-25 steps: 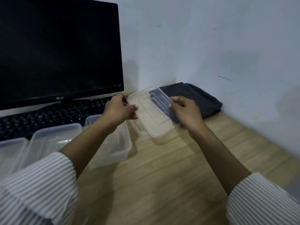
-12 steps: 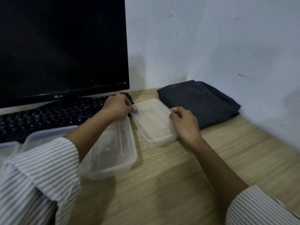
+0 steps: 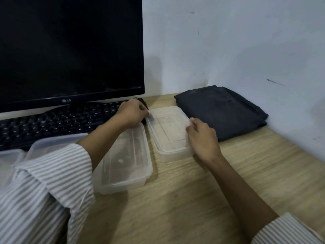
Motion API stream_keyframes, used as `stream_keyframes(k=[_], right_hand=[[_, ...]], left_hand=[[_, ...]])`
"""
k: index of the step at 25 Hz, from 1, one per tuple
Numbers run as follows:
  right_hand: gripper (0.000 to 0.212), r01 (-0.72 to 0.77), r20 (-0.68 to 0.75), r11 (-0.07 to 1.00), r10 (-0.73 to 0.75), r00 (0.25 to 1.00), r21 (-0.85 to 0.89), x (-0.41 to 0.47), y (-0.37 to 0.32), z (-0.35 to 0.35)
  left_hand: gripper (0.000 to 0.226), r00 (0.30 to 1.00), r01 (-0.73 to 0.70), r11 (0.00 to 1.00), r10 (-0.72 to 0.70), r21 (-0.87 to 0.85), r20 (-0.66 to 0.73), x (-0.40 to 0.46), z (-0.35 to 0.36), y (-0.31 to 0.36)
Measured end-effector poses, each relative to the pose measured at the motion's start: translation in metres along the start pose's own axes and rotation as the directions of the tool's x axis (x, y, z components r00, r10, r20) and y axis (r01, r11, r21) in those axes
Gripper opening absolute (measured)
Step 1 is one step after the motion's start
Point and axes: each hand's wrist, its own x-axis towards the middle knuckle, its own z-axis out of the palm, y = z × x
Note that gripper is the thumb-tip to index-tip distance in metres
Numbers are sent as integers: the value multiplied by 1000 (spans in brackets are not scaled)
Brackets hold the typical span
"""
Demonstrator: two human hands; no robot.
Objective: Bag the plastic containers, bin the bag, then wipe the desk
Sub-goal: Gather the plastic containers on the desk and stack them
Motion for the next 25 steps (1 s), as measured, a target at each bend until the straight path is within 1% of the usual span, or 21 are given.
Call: stream_keyframes(k=[4,8,11,15,19,22,25], right_hand=[[36,16,-12,999,-17,1000,-47,-3,-3,2],[35,39,-10,997,-40,999,-63,-7,-4,7],[34,41,-16,998,-42,999,-36,-9,-3,6],[34,34,-21,999,-34,999,12,-11,-2,5],[37,22,8,1000,-22,1000,-15,-9,-1,6],[42,29,31,999,-28,999,-26,-8,0,6],[42,39,27,998,-38,999,-50,-8,0,8]], left_hand=[[19,1000,-13,999,13,-40,0,2,3,-3],[25,998,-52,998,52,-18,-30,1,6,-6],[25,998,-52,999,52,-2,-31,0,7,-6],[25,998,-64,997,65,44,-16,2,6,-4],[26,997,-79,989,77,124,16,4,8,-4],[27,996,-82,987,76,139,48,5,7,-4],[26,994,-89,978,76,191,74,9,7,-5]])
